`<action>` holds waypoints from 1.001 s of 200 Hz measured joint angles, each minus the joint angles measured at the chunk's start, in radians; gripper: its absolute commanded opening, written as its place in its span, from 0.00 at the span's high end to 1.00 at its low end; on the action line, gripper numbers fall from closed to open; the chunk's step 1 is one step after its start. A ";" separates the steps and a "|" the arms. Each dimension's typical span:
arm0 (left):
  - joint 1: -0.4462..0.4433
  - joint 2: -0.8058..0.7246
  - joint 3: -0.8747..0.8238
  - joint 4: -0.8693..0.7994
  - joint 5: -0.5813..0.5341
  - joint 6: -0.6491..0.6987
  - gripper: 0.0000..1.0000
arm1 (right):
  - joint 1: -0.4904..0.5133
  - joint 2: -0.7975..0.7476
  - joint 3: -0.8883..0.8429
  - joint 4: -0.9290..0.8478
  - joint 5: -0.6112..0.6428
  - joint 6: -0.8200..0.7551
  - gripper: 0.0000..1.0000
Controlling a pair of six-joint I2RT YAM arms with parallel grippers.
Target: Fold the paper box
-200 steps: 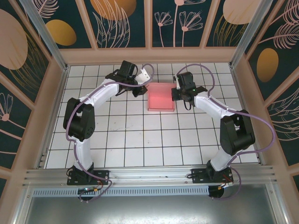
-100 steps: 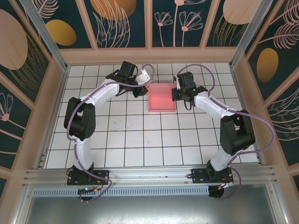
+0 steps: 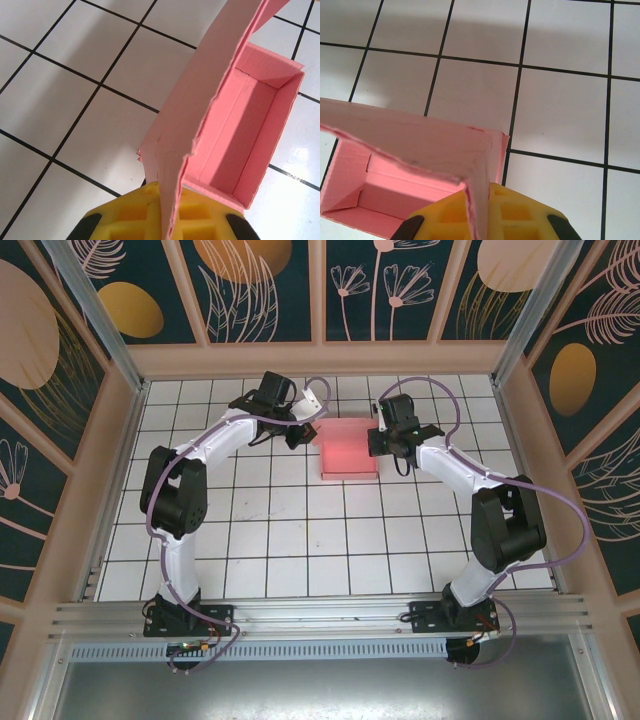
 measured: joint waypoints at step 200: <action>-0.033 -0.076 -0.214 0.409 -0.113 -0.479 1.00 | 0.068 -0.011 -0.086 0.194 0.143 0.264 1.00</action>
